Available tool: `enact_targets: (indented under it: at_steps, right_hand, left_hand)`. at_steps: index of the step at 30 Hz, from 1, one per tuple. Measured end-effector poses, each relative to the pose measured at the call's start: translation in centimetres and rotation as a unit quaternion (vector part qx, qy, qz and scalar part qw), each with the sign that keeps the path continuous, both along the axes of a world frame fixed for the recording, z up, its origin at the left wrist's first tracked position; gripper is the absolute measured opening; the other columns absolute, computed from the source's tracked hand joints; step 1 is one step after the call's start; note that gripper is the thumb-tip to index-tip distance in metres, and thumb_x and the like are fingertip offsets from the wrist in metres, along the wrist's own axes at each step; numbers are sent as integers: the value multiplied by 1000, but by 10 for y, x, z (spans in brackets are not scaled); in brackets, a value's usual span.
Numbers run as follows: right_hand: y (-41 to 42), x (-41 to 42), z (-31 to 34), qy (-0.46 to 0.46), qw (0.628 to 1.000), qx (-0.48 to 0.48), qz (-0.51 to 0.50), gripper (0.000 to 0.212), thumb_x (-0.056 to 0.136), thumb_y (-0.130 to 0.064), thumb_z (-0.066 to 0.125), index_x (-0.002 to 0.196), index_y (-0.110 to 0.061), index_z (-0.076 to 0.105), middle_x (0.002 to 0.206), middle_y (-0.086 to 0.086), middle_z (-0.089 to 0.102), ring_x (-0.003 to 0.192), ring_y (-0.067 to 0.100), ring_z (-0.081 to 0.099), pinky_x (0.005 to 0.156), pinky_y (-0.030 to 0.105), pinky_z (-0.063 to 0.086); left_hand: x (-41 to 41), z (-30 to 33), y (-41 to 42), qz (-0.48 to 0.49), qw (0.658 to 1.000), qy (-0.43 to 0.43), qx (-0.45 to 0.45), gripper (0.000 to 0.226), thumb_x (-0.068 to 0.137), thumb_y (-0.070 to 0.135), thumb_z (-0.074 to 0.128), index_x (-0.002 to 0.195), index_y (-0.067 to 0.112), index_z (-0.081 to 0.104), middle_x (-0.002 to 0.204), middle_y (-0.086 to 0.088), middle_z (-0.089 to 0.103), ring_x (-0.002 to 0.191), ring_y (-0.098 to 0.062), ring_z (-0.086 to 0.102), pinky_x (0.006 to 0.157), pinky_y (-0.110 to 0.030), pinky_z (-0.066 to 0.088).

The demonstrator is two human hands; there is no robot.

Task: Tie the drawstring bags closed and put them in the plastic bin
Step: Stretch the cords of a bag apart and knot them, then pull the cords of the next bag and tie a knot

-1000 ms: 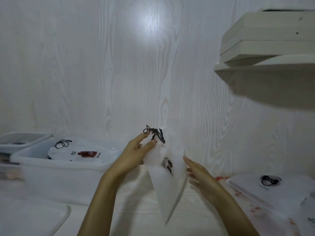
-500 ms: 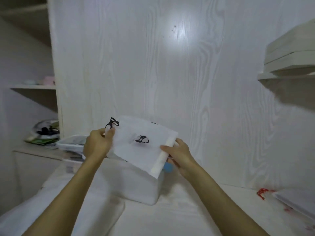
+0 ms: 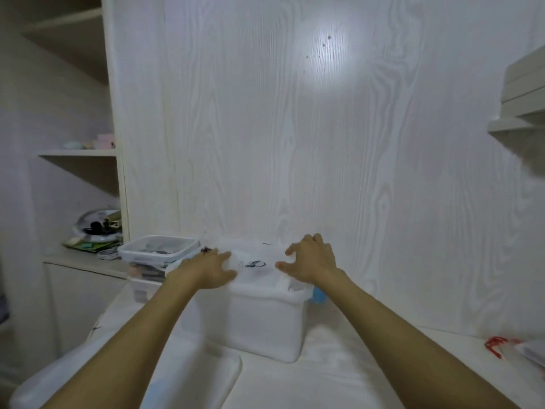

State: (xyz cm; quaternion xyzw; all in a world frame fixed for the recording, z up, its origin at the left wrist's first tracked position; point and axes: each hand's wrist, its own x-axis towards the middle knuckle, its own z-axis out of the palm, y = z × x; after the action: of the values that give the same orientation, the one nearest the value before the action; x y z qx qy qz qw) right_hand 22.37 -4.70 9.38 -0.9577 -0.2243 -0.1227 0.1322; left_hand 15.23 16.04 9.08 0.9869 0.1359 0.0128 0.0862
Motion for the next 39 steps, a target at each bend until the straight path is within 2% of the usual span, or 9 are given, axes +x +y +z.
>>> enact_targets:
  at_steps: [4,9,14,18,22,27,30,33,39]
  right_hand:
    - [-9,14,-3,149,980,-130,-33,69,85,-66,47,141,-26,43,159,3,2,145,31,-2,115,52,4]
    - [-7,13,-7,114,993,-41,2,52,89,-59,47,133,-32,52,157,3,14,143,29,10,115,46,13]
    - [-44,-1,-19,23,975,214,50,27,93,-39,52,115,-29,65,139,0,45,134,21,31,103,31,27]
    - [-116,-27,-42,-10,969,245,31,16,91,-24,57,98,-30,70,117,-6,61,119,15,47,95,23,34]
    - [-222,-56,-70,-77,980,143,-113,16,88,-19,59,92,-25,74,104,-4,69,107,18,56,92,32,42]
    - [-337,-84,-91,-159,968,79,-178,13,77,-8,63,79,-19,71,81,3,69,84,31,66,73,34,49]
    - [-391,-89,-103,-146,964,2,-222,30,79,-16,66,108,-7,69,105,15,69,99,36,64,85,47,49]
    - [-425,-88,-116,-18,957,-71,-279,55,91,-44,53,136,-13,47,136,6,53,125,27,48,103,39,38]
    - [-423,-83,-112,44,914,234,-327,25,85,-32,63,104,-19,72,104,4,70,86,21,61,78,28,47]
  left_hand:
    - [4,-4,0,14,994,72,-87,59,95,50,41,146,21,33,154,-3,29,141,-23,28,116,-37,21]
    - [-3,-4,-2,42,997,29,-62,66,79,61,41,135,27,48,143,0,47,131,-23,43,111,-40,31]
    - [-27,10,-39,45,960,-276,17,33,93,28,50,124,25,60,124,0,63,113,-22,58,89,-31,45]
    - [-43,17,-103,-16,934,-353,-52,24,92,26,51,108,29,69,105,10,69,99,-14,63,71,-25,40]
    - [-40,3,-193,-118,939,-292,-140,20,89,27,53,97,32,71,95,16,68,93,-8,64,71,-23,40]
    - [-18,-51,-314,-229,937,-108,-239,22,88,33,56,107,34,68,111,13,67,106,-11,62,88,-25,45]
    - [-11,-88,-377,-283,921,-34,-266,30,92,32,53,120,31,63,127,6,61,117,-16,57,97,-28,42]
    - [-11,-109,-423,-369,897,-27,-241,39,99,24,43,137,25,49,146,0,44,133,-22,41,108,-32,33]
    - [-9,-117,-466,-379,907,36,-180,43,101,39,23,132,26,49,139,-7,50,126,-34,44,102,-44,34]
